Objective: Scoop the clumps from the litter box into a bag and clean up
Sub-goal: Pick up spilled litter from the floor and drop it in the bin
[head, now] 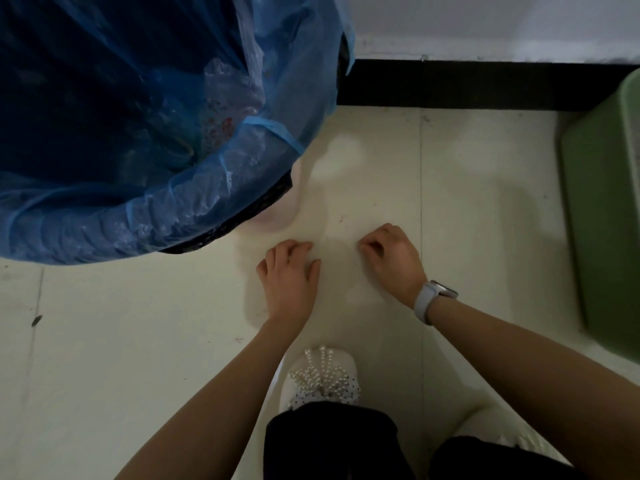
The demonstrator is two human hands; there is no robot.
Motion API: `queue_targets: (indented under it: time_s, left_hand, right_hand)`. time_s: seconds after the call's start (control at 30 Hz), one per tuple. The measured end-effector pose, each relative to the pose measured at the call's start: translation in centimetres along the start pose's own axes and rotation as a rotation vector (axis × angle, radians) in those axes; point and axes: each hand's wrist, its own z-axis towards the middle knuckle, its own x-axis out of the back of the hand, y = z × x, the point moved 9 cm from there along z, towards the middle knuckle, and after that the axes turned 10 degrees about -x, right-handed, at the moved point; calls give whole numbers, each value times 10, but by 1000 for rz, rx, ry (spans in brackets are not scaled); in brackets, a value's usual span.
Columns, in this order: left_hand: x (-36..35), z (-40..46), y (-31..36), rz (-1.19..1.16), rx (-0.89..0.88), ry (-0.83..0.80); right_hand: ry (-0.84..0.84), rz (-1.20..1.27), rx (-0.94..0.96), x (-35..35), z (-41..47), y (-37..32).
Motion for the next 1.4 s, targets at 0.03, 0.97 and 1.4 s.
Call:
queue_targets:
  time_s: [0.03, 0.97, 1.4]
  left_hand:
    - [-2, 5, 2, -7, -16, 4]
    - [-7, 34, 8, -102, 17, 81]
    - [4, 5, -3, -394, 116, 81]
  right_hand:
    - [-12, -27, 13, -3, -2, -1]
    - [52, 373, -311, 12, 10, 13]
    - [-39, -156, -73, -21, 30, -27]
